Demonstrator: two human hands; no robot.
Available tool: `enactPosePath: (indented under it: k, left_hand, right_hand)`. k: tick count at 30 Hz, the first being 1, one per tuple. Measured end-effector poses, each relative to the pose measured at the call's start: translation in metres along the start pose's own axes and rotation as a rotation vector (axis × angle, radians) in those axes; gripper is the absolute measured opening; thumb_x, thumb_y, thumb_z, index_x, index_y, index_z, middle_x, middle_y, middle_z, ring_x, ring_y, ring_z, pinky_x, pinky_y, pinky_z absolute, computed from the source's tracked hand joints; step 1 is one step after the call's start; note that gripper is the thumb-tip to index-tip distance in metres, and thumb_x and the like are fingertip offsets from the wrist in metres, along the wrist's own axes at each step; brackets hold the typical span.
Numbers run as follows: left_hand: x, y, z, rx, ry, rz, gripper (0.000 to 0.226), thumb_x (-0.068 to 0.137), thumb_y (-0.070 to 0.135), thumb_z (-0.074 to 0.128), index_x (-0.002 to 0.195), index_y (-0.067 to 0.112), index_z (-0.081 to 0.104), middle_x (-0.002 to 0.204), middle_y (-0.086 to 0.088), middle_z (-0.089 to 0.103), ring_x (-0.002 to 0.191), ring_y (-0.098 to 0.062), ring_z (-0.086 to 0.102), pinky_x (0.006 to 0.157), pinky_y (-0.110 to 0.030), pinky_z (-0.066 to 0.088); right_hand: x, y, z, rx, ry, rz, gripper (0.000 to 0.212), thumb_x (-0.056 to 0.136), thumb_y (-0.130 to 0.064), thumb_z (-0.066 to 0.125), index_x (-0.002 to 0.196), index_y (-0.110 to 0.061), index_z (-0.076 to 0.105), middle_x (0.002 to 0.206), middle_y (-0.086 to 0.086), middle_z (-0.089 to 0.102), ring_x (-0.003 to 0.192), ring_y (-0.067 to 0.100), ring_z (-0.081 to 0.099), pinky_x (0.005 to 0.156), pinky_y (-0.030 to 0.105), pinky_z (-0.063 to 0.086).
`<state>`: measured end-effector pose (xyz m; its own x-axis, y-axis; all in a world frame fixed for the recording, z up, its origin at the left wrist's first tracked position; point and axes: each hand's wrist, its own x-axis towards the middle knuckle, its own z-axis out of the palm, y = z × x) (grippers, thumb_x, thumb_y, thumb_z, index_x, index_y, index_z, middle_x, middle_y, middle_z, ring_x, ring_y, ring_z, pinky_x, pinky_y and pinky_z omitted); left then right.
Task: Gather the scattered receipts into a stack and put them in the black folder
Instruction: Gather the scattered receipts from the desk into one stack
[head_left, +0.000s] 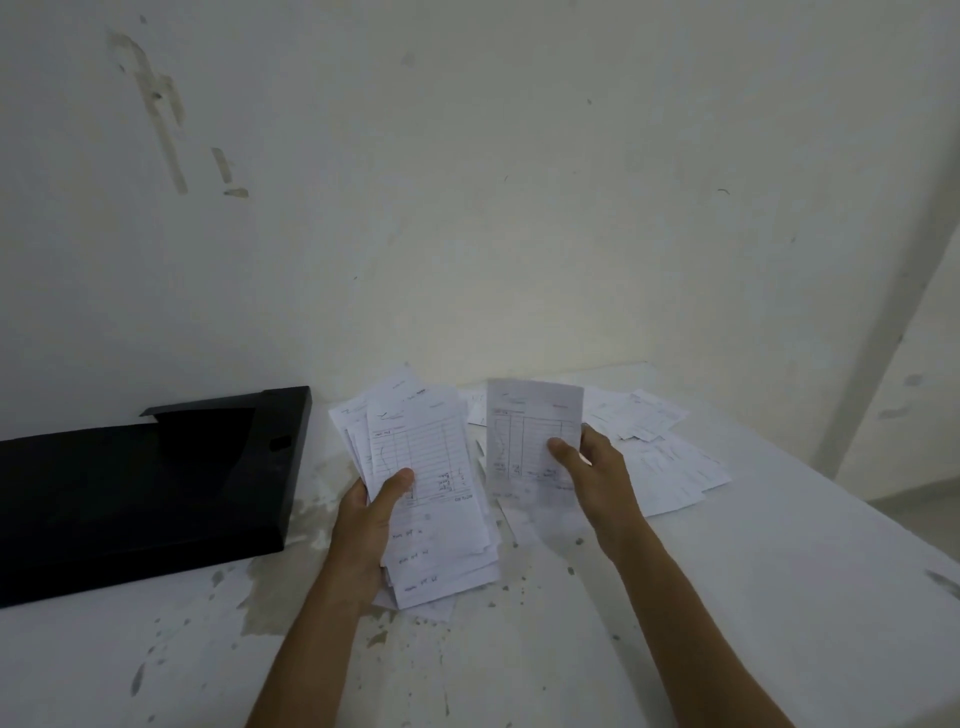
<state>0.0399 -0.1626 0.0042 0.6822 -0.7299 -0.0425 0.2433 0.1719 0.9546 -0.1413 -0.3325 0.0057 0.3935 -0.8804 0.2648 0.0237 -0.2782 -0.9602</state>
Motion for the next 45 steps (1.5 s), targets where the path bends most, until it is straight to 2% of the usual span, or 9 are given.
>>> enactPosePath:
  k: [7,11,16,20,25,28,32,38,45]
  left_hand:
    - [-0.002,-0.004,0.012,-0.032,-0.09,-0.031,0.034,0.093,0.023,0.065,0.127,0.02,0.064,0.114,-0.004,0.075,0.102,-0.024,0.071,0.08,-0.033,0.059]
    - [-0.004,-0.008,0.018,-0.03,-0.14,-0.03,0.036,0.094,0.022,0.063,0.13,0.021,0.062,0.118,-0.004,0.074,0.107,-0.025,0.071,0.088,-0.039,0.058]
    - [-0.004,-0.013,0.024,0.068,-0.102,0.021,0.045,0.091,0.025,0.068,0.135,0.026,0.056,0.123,0.001,0.071,0.11,-0.019,0.068,0.096,-0.04,0.054]
    - [-0.009,-0.017,0.033,0.116,-0.056,0.034,0.046,0.087,0.026,0.073,0.129,0.024,0.055,0.117,0.001,0.072,0.103,-0.018,0.071,0.084,-0.035,0.059]
    - [-0.014,-0.023,0.04,0.132,-0.186,-0.065,0.033,0.091,0.022,0.069,0.124,0.022,0.065,0.114,0.0,0.075,0.105,-0.023,0.072,0.095,-0.046,0.055]
    - [-0.011,-0.023,0.036,0.227,-0.158,0.02,0.037,0.093,0.022,0.066,0.13,0.022,0.061,0.12,0.003,0.071,0.109,-0.016,0.067,0.098,-0.034,0.051]
    - [-0.006,-0.023,0.025,0.255,-0.109,0.069,0.042,0.094,0.021,0.065,0.135,0.02,0.058,0.123,0.005,0.068,0.113,-0.015,0.064,0.098,-0.032,0.048]
    - [-0.001,-0.029,0.025,0.291,-0.105,0.085,0.038,0.094,0.021,0.064,0.131,0.022,0.06,0.12,0.005,0.07,0.109,-0.013,0.066,0.098,-0.034,0.051]
    - [0.001,-0.03,0.024,0.31,-0.097,0.075,0.036,0.094,0.02,0.064,0.129,0.024,0.06,0.12,0.007,0.07,0.11,-0.013,0.066,0.1,-0.035,0.05]
  right_hand:
    - [-0.016,-0.006,0.014,0.172,-0.151,0.065,0.025,0.096,-0.02,0.065,0.111,-0.004,0.052,0.102,0.007,0.078,0.093,0.026,0.076,0.072,0.037,0.063]
    - [-0.025,-0.009,0.024,0.243,-0.298,0.082,0.029,0.101,-0.023,0.057,0.126,-0.009,0.053,0.118,0.011,0.074,0.108,0.033,0.071,0.092,0.051,0.057]
    - [-0.03,-0.009,0.031,0.172,-0.328,0.157,0.06,0.093,-0.071,0.042,0.142,-0.037,0.052,0.144,-0.011,0.057,0.138,0.011,0.049,0.118,0.041,0.036]
    - [-0.038,-0.015,0.034,0.131,-0.375,0.087,0.035,0.103,-0.045,0.047,0.136,-0.034,0.05,0.133,-0.01,0.063,0.122,0.01,0.063,0.098,0.031,0.055]
    - [-0.045,-0.018,0.02,0.003,-0.381,0.045,0.031,0.107,-0.035,0.043,0.138,-0.033,0.047,0.131,-0.017,0.061,0.118,-0.003,0.059,0.096,0.018,0.052]
    - [-0.031,-0.016,-0.012,-0.208,-0.4,0.002,0.032,0.108,-0.033,0.038,0.129,-0.021,0.058,0.116,-0.01,0.067,0.103,0.0,0.064,0.084,0.015,0.051]
    - [0.031,0.018,-0.081,-0.756,-0.16,-0.018,0.037,0.096,-0.036,0.061,0.133,-0.036,0.059,0.14,-0.004,0.057,0.132,0.021,0.05,0.112,0.043,0.037]
    - [0.08,0.033,-0.122,-1.157,-0.491,0.226,0.088,0.08,-0.068,0.066,0.155,-0.045,0.027,0.168,-0.009,0.015,0.155,0.021,0.016,0.123,0.05,0.009]
    - [0.086,0.02,-0.132,-1.44,-0.511,0.159,0.104,0.062,-0.094,0.053,0.151,-0.043,0.034,0.154,0.003,0.038,0.14,0.031,0.035,0.117,0.047,0.02]
